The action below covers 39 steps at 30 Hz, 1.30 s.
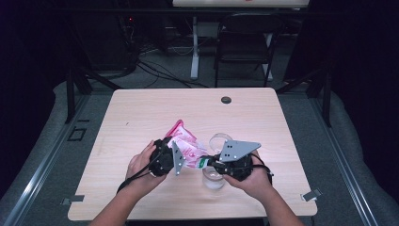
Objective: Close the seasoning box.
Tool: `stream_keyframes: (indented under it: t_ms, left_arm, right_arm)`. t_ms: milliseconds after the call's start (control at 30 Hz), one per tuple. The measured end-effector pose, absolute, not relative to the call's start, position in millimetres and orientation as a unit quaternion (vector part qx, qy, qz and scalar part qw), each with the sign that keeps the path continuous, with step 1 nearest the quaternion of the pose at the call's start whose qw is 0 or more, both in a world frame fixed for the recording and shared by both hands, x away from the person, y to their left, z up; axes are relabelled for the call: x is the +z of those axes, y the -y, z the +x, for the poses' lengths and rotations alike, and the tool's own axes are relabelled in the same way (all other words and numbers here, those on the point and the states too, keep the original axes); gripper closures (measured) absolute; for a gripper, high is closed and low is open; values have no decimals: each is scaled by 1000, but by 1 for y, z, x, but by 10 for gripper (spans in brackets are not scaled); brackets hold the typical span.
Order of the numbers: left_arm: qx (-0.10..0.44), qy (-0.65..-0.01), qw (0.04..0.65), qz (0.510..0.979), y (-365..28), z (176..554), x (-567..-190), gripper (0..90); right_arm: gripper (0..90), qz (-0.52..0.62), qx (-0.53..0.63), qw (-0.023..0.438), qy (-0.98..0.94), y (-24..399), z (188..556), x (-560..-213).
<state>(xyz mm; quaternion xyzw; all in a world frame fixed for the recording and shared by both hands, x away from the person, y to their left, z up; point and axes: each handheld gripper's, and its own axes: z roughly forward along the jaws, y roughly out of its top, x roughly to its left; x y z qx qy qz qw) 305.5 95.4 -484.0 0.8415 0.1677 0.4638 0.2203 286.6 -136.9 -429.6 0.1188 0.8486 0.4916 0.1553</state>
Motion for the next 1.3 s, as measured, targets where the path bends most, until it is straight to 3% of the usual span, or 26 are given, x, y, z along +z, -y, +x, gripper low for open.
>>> stream_keyframes:
  t_ms: [1300]
  left_arm:
    - [518,-90,166,835,-76,297,-480,571]
  right_arm:
    - [900,137,481,139,-855,158,282,-441]
